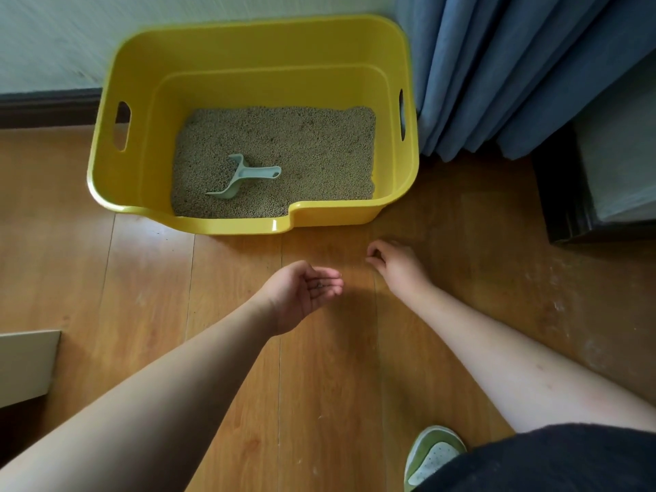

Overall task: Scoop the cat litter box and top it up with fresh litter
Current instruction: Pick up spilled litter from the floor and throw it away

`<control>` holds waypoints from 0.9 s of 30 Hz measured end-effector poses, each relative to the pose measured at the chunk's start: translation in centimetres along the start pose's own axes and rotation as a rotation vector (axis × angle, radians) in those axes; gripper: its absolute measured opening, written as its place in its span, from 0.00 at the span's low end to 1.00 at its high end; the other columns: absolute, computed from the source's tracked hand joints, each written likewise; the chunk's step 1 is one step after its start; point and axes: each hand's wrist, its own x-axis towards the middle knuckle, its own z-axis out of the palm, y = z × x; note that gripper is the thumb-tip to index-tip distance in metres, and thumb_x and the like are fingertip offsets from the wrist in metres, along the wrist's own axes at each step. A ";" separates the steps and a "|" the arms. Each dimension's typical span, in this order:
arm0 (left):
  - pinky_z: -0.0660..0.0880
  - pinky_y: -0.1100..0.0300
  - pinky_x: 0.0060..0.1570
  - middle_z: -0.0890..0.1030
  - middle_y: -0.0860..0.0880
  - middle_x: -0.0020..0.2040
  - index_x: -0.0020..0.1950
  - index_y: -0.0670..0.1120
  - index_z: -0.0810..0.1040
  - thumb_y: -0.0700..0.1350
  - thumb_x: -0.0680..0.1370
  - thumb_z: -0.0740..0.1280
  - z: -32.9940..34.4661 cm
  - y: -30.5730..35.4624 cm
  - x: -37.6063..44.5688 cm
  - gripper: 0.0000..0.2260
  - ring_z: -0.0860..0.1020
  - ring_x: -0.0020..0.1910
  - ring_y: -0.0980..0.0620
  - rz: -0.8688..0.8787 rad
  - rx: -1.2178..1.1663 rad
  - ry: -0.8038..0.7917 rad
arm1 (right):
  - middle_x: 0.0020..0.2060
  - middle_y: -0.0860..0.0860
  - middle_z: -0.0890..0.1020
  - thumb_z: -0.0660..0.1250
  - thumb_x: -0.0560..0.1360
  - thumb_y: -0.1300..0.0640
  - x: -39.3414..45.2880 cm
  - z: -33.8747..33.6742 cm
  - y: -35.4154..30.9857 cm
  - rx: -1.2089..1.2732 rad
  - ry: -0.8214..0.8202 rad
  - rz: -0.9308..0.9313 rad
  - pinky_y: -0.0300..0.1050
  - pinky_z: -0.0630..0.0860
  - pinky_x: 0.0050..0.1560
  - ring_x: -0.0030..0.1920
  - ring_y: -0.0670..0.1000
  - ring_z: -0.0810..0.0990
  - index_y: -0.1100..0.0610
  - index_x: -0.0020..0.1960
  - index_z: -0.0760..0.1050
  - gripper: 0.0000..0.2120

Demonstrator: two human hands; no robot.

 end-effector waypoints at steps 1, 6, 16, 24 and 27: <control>0.81 0.59 0.47 0.83 0.37 0.45 0.51 0.33 0.79 0.37 0.77 0.52 0.1 0.0 0.0 0.17 0.83 0.44 0.45 0.004 -0.004 -0.003 | 0.46 0.56 0.80 0.65 0.77 0.58 0.1 -0.1 0.0 -0.001 -0.002 0.025 0.44 0.70 0.43 0.45 0.56 0.78 0.60 0.50 0.77 0.06; 0.80 0.59 0.48 0.83 0.38 0.44 0.51 0.34 0.79 0.37 0.78 0.51 0.0 0.2 0.0 0.17 0.83 0.44 0.45 0.015 -0.014 -0.006 | 0.39 0.49 0.75 0.62 0.80 0.57 0.1 -0.7 -0.8 0.561 0.063 0.368 0.41 0.67 0.39 0.38 0.48 0.73 0.59 0.55 0.75 0.08; 0.80 0.60 0.45 0.83 0.38 0.44 0.50 0.34 0.79 0.36 0.77 0.50 -0.9 0.3 0.4 0.17 0.83 0.42 0.46 0.026 -0.021 0.036 | 0.33 0.54 0.72 0.56 0.78 0.63 -2.4 -1.8 -0.9 1.736 -0.078 0.718 0.38 0.69 0.32 0.33 0.49 0.68 0.60 0.41 0.69 0.07; 0.78 0.57 0.52 0.83 0.38 0.44 0.50 0.34 0.79 0.36 0.77 0.51 -2.5 -0.4 0.0 0.17 0.82 0.44 0.45 0.008 0.034 0.069 | 0.28 0.50 0.66 0.56 0.76 0.54 -2.1 -1.2 -0.1 1.658 -0.146 0.676 0.38 0.59 0.25 0.26 0.47 0.61 0.56 0.35 0.65 0.12; 0.79 0.58 0.49 0.83 0.38 0.44 0.50 0.34 0.79 0.36 0.78 0.51 -2.6 -0.3 -0.3 0.17 0.82 0.43 0.46 0.015 0.036 0.069 | 0.25 0.47 0.67 0.60 0.80 0.49 -1.8 -1.0 -0.7 1.331 -0.048 0.671 0.36 0.60 0.25 0.25 0.45 0.61 0.55 0.36 0.68 0.16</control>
